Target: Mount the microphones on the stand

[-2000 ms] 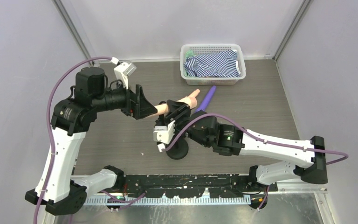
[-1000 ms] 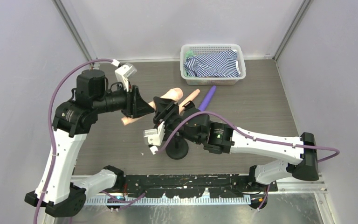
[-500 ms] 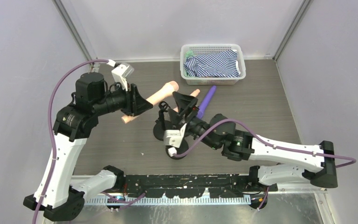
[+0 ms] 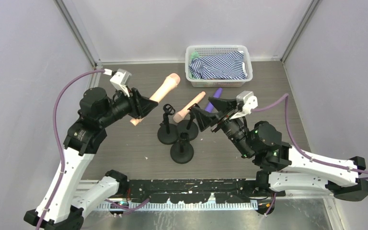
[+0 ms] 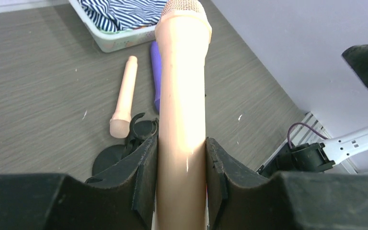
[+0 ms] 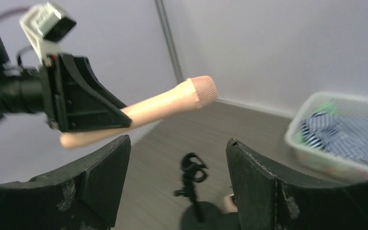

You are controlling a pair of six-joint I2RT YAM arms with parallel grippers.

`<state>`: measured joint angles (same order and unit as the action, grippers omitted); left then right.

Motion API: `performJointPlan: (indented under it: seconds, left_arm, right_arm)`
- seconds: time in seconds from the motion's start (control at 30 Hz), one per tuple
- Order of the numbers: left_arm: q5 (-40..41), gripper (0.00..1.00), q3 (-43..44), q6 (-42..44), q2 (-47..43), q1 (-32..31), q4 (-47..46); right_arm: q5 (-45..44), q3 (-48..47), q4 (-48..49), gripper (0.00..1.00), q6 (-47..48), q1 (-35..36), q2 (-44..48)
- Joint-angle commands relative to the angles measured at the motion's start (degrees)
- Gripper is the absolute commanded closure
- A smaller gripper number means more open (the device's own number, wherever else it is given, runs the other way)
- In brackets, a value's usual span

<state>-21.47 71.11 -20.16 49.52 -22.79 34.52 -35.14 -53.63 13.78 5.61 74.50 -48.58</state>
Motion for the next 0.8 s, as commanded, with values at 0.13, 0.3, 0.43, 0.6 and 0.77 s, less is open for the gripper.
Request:
performJointPlan:
  seconds: [0.13, 0.3, 0.43, 0.6, 0.77]
  left_arm:
    - [-2.69, 1.00, -4.44, -4.03, -4.32, -0.07, -15.22]
    - [-4.29, 1.00, -8.32, -6.24, -6.68, -0.07, -19.74]
    - [-6.84, 1.00, -9.99, -7.40, -6.98, -0.07, -21.51]
    - [-9.00, 1.00, -10.60, -7.42, -7.44, -0.07, -22.11]
    - [-10.48, 1.00, -11.53, -7.83, -7.98, -0.07, -22.74]
  right_arm:
    - [-4.15, -0.95, 5.79, 0.23, -48.44, 0.13, -4.41]
    - [-6.95, -2.40, 11.93, 0.20, -57.59, 0.08, -9.27]
    - [-10.35, -3.48, 15.37, 0.20, -61.22, -0.26, -13.07]
    - [-10.80, -4.37, 11.95, 0.22, -72.04, -3.95, -16.65]
    - [-6.77, -6.89, 10.19, 0.22, -75.90, -7.77, -21.30]
